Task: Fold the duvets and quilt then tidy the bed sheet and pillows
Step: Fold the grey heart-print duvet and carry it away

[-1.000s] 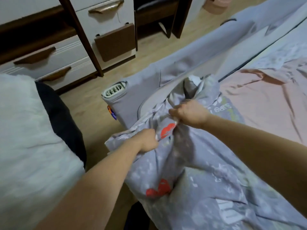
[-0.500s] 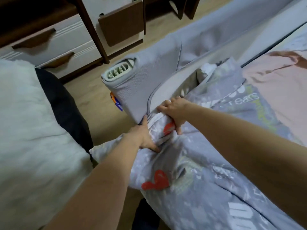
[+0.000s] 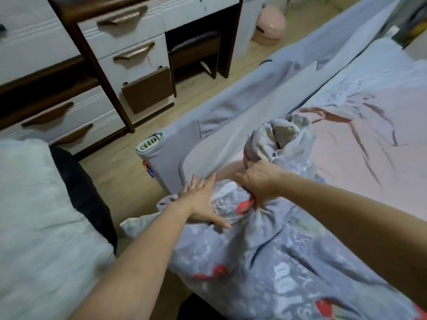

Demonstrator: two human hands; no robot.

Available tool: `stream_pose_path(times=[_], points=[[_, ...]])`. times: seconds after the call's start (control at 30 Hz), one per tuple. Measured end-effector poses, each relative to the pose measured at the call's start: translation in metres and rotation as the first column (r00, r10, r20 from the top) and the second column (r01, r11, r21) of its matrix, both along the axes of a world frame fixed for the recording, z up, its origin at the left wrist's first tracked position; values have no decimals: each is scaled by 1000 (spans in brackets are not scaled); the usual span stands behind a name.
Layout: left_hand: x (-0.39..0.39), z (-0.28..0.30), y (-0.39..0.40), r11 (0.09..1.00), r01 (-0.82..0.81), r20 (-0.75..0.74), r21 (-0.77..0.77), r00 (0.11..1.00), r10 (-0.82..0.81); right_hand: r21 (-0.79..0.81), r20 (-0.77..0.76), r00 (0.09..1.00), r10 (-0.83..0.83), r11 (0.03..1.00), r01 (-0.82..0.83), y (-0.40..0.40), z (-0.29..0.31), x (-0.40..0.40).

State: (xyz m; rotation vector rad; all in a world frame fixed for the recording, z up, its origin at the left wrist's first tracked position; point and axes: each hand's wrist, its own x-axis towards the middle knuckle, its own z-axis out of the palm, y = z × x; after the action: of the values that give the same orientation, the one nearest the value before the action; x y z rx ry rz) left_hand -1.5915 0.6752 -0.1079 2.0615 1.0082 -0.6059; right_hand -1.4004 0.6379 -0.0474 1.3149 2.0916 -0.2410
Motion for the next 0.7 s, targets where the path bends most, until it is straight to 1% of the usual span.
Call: stream_pose_path(times=[0.03, 0.13, 0.2, 0.23, 0.27, 0.3, 0.33, 0.37, 0.4, 0.43, 0.47, 0.5, 0.53, 0.57, 0.6, 0.63, 0.67, 0.7], points=[[11, 23, -10, 1000, -4, 28, -10, 1000, 4, 54, 10, 1000, 18, 998, -19, -15, 24, 10], [41, 53, -30, 993, -76, 135, -87, 987, 87, 140, 47, 999, 21, 990, -27, -48, 68, 35], [68, 70, -48, 992, -119, 223, -32, 967, 123, 184, 68, 995, -78, 981, 64, -78, 95, 56], [83, 77, -58, 993, -120, 278, -2, 953, 116, 236, 96, 989, -110, 968, 85, -90, 107, 67], [95, 86, -67, 992, -124, 335, 38, 937, 104, 332, 87, 985, -148, 937, 111, -98, 111, 78], [109, 103, -75, 986, -129, 370, 106, 925, 82, 433, 46, 969, -243, 879, 199, -110, 120, 92], [118, 120, -82, 973, -145, 388, 179, 919, 66, 517, -46, 928, -369, 787, 338, -118, 125, 101], [127, 137, -85, 954, -141, 383, 263, 923, 31, 546, -169, 850, -499, 670, 502, -128, 130, 108], [133, 153, -84, 931, -123, 346, 344, 938, -4, 497, -366, 704, -608, 512, 701, -137, 140, 109], [135, 165, -80, 912, -97, 305, 399, 952, -32, 392, -570, 490, -660, 306, 868, -143, 145, 108], [137, 180, -74, 897, -64, 272, 436, 960, -64, 192, -725, 207, -657, 95, 977, -147, 150, 112], [136, 187, -69, 890, -49, 259, 453, 963, -79, -50, -774, -61, -630, -35, 998, -146, 153, 115], [137, 199, -65, 876, -31, 248, 482, 963, -103, -252, -755, -260, -602, -99, 963, -143, 164, 117], [138, 207, -62, 860, -4, 236, 510, 962, -135, -429, -702, -425, -571, -137, 893, -139, 175, 114], [141, 216, -59, 843, 23, 227, 537, 959, -170, -550, -641, -538, -548, -160, 819, -128, 185, 110], [145, 223, -56, 826, 52, 223, 561, 952, -211, -615, -576, -581, -575, -163, 772, -115, 196, 104], [149, 231, -54, 814, 82, 217, 576, 944, -249, -646, -523, -582, -623, -156, 747, -103, 206, 99], [153, 239, -55, 801, 110, 216, 588, 933, -287, -663, -476, -553, -684, -134, 737, -89, 212, 95]])
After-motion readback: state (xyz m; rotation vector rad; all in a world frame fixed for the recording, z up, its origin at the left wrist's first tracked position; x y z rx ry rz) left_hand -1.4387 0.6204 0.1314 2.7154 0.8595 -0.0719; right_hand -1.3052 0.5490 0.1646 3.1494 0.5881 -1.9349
